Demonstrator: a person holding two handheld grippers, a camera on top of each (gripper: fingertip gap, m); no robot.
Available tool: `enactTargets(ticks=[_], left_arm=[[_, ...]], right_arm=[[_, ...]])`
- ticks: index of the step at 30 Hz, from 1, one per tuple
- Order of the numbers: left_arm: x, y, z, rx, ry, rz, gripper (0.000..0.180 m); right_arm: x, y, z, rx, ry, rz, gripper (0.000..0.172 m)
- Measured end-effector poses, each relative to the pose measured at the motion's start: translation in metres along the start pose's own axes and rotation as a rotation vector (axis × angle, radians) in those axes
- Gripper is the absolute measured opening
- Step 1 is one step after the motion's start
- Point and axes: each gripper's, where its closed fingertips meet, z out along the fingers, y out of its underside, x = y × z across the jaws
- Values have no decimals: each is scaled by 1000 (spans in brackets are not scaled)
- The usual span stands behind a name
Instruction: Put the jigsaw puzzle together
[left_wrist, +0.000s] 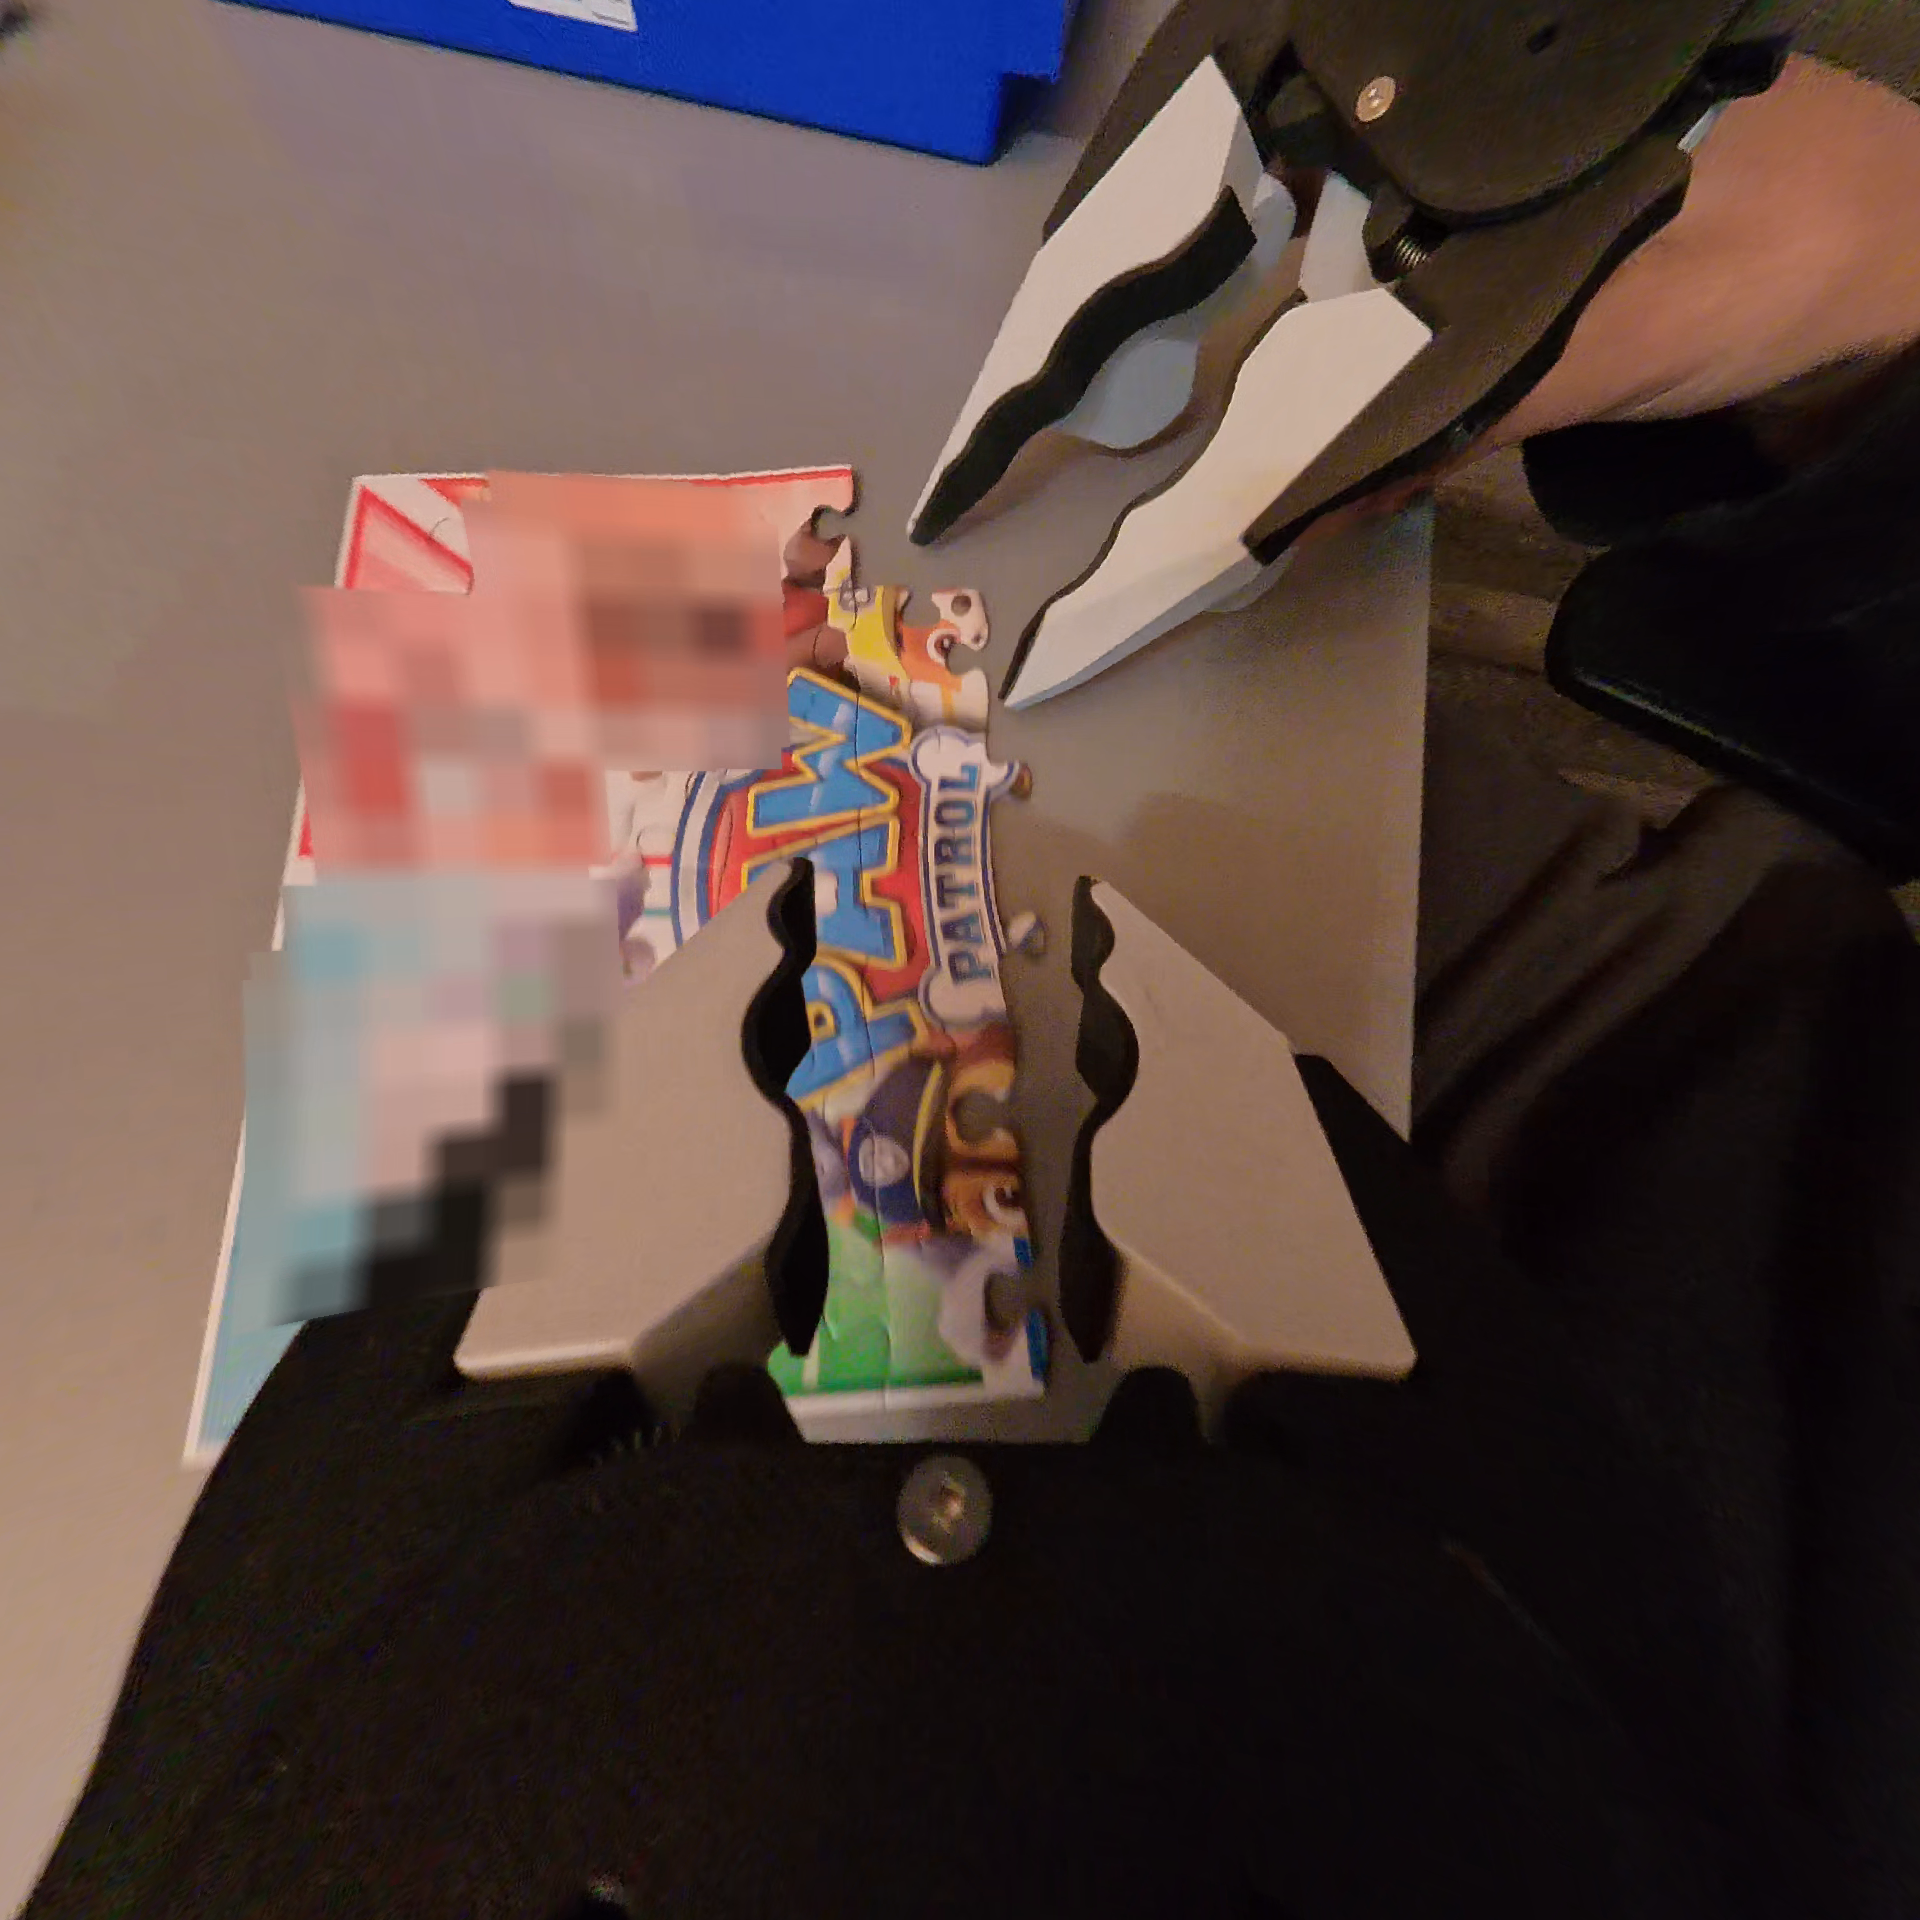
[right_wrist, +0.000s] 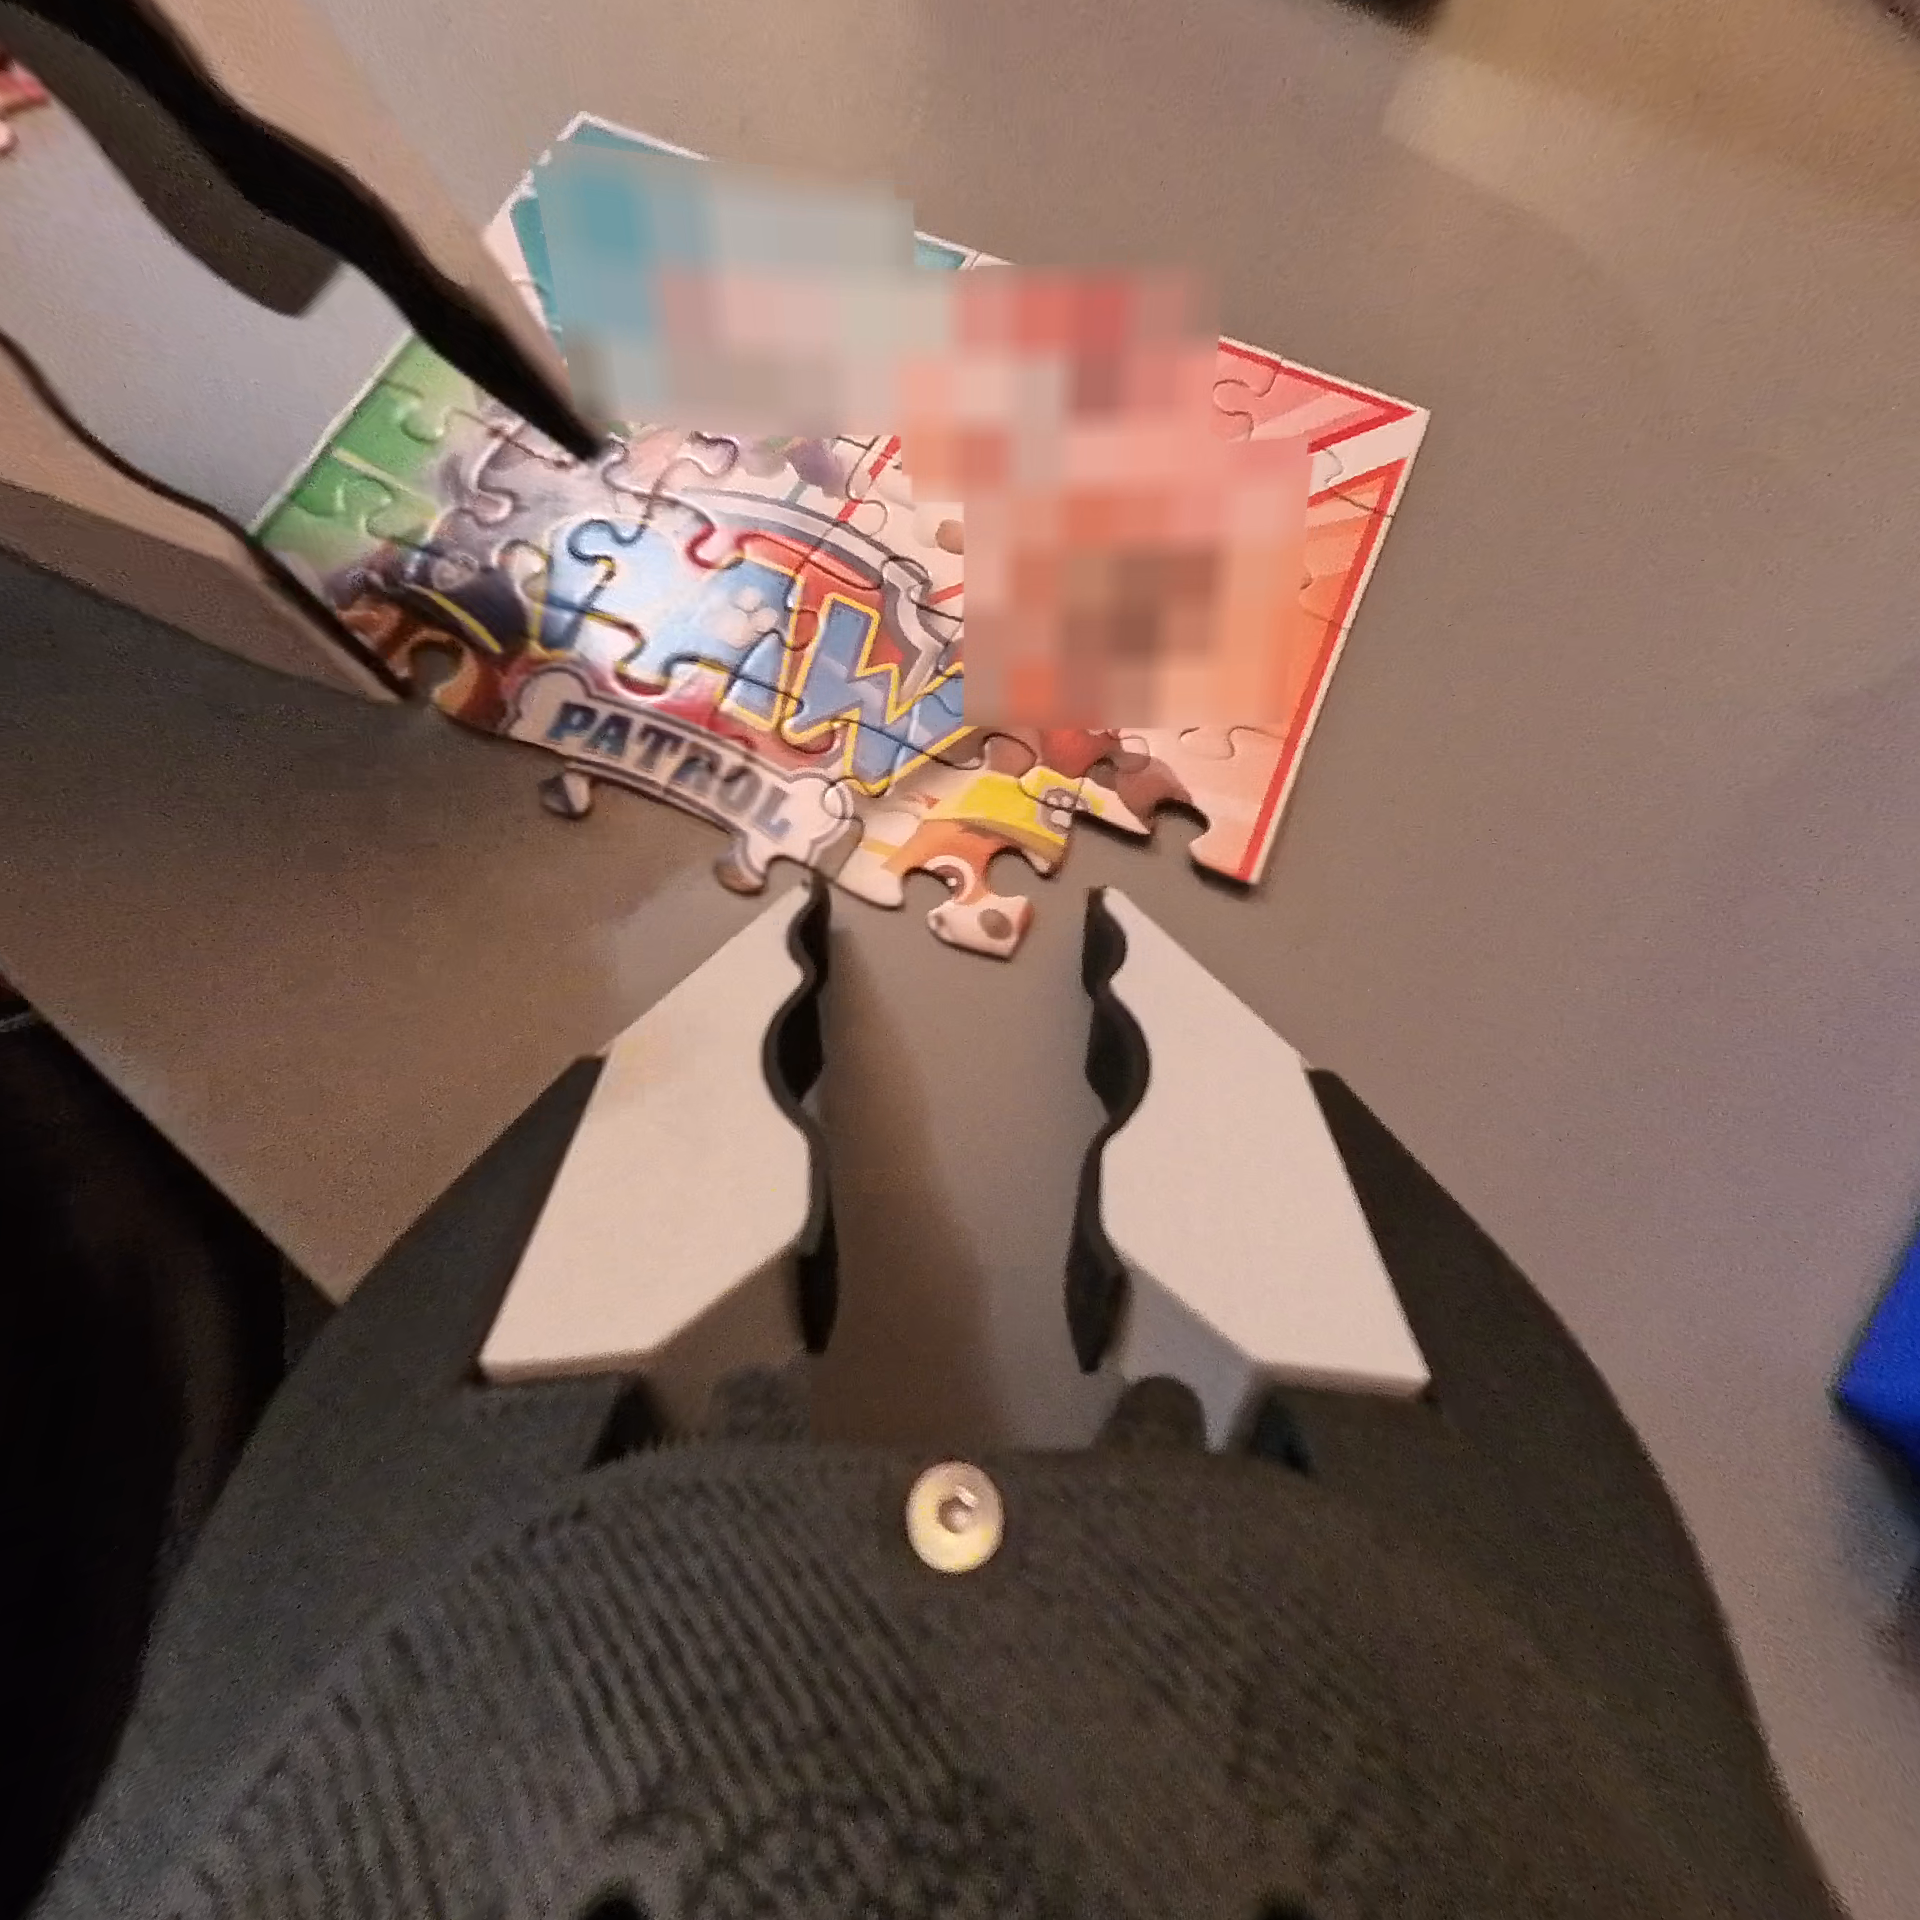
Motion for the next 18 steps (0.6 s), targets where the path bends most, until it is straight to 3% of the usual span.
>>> enactTargets(ticks=[7,14,18], left_arm=[[-19,-12,43,-31,53,-72,47],[-32,-5,53,-48,29,-112,46],[-32,-6,53,-32,42,-127,47]], right_arm=[[5,3,3,-55,-153,-111,28],[-4,1,5,-56,-161,-194,18],[-7,-1,6,-48,-163,-217,0]])
